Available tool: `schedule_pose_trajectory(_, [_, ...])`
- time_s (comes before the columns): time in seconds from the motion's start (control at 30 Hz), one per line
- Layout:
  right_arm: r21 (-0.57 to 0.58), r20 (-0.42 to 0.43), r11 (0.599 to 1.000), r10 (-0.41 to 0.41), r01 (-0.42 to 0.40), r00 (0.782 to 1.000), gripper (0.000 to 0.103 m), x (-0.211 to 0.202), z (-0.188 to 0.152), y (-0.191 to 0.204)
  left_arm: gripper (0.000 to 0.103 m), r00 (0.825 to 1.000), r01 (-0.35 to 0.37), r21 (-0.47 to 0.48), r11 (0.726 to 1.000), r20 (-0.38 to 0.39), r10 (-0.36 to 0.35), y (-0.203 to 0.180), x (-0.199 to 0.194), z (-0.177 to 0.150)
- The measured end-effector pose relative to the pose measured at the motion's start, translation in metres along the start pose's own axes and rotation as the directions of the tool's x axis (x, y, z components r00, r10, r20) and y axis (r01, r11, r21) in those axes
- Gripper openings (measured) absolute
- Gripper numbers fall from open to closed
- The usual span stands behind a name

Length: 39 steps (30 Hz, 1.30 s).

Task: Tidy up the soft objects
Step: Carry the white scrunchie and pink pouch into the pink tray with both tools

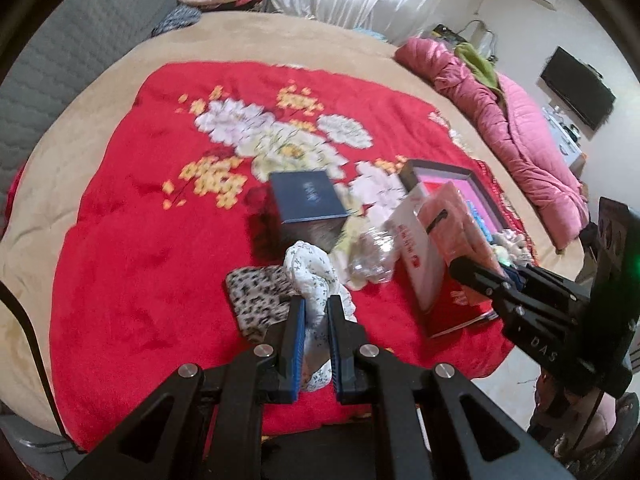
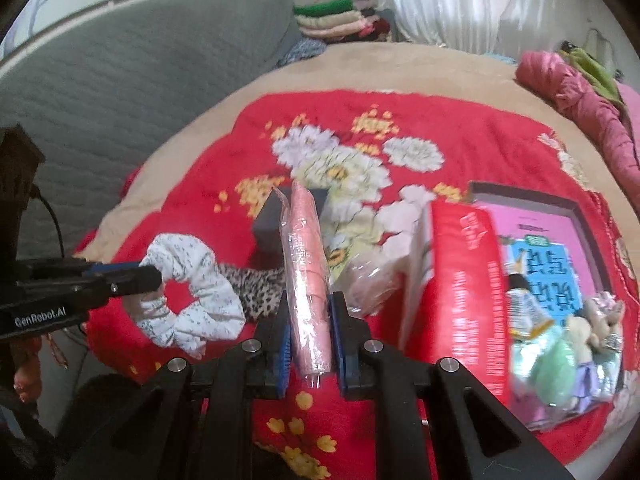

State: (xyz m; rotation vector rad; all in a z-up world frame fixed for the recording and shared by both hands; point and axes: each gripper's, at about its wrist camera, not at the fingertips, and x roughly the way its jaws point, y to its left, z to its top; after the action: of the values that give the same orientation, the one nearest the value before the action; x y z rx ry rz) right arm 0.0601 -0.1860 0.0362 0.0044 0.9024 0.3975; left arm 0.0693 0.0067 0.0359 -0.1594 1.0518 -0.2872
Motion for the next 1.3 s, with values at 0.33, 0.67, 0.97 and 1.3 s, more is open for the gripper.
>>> schedule_pose_trajectory(0.33, [0.112, 0.095, 0.992, -0.075, 0.064, 0.993, 0.017, -0.053, 0.011, -0.056, 0.011, 0.997, 0.048, 0.095, 0.994, 0.049, -0.053, -0.064, -0.014, 0.031])
schedule_pose_trajectory(0.67, [0.214, 0.140, 0.969, -0.154, 0.122, 0.978, 0.017, -0.089, 0.010, -0.118, 0.009, 0.993, 0.099, 0.164, 0.982, 0.053, -0.109, -0.130, 0.007, 0.063])
schedule_pose_trajectory(0.97, [0.290, 0.162, 0.945, -0.204, 0.151, 0.965, 0.017, -0.108, -0.001, -0.162, 0.006, 0.993, 0.110, 0.252, 0.962, 0.022, -0.119, -0.195, 0.038, 0.075])
schedule_pose_trajectory(1.3, [0.339, 0.165, 0.924, -0.247, 0.180, 0.955, 0.017, -0.118, -0.012, -0.196, 0.004, 0.993, 0.118, 0.307, 0.944, -0.016, -0.118, -0.243, 0.079, 0.081])
